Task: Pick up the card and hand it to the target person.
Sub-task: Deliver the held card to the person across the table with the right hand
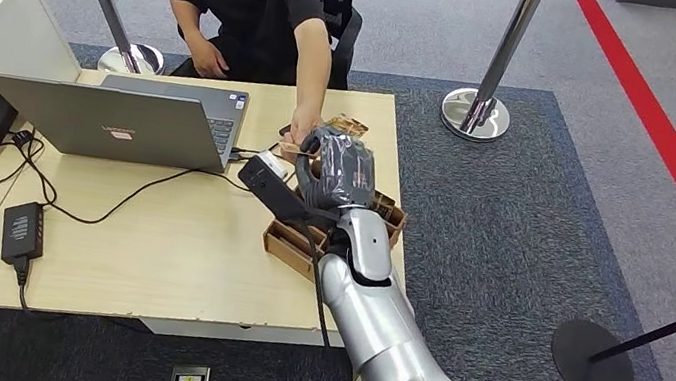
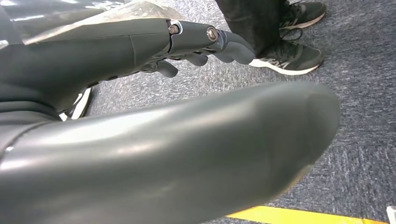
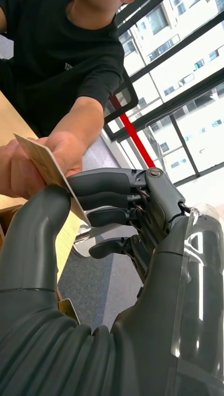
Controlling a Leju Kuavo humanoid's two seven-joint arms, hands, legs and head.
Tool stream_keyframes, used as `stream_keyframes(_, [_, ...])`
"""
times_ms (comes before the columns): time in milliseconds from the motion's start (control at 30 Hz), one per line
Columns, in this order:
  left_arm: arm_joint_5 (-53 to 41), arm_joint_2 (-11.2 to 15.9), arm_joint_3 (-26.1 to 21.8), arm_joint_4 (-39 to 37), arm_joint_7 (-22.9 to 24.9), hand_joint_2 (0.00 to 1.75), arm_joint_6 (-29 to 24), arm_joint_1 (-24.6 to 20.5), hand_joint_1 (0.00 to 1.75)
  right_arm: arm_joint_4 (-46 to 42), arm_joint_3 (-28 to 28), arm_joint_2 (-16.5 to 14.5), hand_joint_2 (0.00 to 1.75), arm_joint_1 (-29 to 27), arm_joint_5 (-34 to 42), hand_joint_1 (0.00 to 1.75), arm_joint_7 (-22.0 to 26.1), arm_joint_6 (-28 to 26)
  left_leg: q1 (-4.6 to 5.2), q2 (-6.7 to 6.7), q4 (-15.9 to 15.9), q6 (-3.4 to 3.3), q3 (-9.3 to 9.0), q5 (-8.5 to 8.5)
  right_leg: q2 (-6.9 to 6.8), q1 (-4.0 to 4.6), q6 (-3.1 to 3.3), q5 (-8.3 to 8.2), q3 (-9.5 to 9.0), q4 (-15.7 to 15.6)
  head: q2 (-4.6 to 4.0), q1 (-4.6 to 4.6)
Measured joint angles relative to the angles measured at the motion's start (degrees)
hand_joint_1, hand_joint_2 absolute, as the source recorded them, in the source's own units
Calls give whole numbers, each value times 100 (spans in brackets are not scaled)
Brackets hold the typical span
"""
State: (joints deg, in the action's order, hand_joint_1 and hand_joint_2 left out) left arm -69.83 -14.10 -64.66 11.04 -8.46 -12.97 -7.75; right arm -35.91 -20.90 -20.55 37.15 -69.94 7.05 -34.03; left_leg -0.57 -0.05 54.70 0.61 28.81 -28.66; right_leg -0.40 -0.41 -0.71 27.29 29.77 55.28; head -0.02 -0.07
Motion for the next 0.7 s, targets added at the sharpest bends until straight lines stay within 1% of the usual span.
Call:
stream_keyframes(33, [-2, 0, 1, 0, 2, 0, -1, 0, 0, 15, -3, 0, 175, 4, 1, 110, -1, -3, 0, 0, 0, 0, 0, 0, 0, 0, 0, 0, 0, 0, 0, 0])
stream_keyframes(67, [-4, 0, 1, 0, 3, 0, -2, 0, 0, 29, -5, 0, 175, 8, 1, 103, -1, -4, 0, 0, 0, 0, 0, 0, 0, 0, 0, 0, 0, 0, 0, 0])
stream_keyframes(133, [-8, 0, 2, 0, 3, 0, -2, 0, 0, 57, -8, 0, 175, 21, 1, 75, -1, -4, 0, 0, 0, 0, 0, 0, 0, 0, 0, 0, 0, 0, 0, 0])
stream_keyframes(200, [-9, 0, 3, 0, 4, 0, -2, 0, 0, 82, -9, 0, 175, 32, 0, 34, -3, -4, 0, 0, 0, 0, 0, 0, 0, 0, 0, 0, 0, 0, 0, -1])
stream_keyframes(267, [-9, 0, 3, 0, 10, 0, -3, 0, 0, 102, -9, 0, 175, 39, -3, 8, -11, -3, 0, 0, 0, 0, 0, 0, 0, 0, 0, 0, 0, 0, 0, -1])
stream_keyframes(300, [-10, 0, 4, 0, 13, 0, -4, 0, 0, 112, -10, 0, 175, 42, -7, 3, -22, -4, 0, 0, 0, 0, 0, 0, 0, 0, 0, 0, 0, 0, 0, 0])
stream_keyframes(467, [-16, 0, 7, 0, 18, 0, -4, -1, 0, 164, -12, 0, 175, 54, -32, 0, -61, -12, 0, 0, 0, 0, 0, 0, 0, 0, 0, 0, 0, 0, 0, 0])
stream_keyframes(600, [-19, 0, 10, 0, 22, 0, -7, -1, 0, 203, -11, 1, 0, 61, -39, 0, -94, -82, 0, 0, 0, 0, 0, 0, 0, 0, 0, 0, 1, 0, 0, 0])
stream_keyframes(700, [-19, 0, 10, 0, 24, 0, -19, 0, 0, 205, -10, 4, 0, 57, -52, 0, -121, -240, 0, 0, 0, 0, 0, 0, 0, 0, 0, 0, 1, 0, 0, 0])
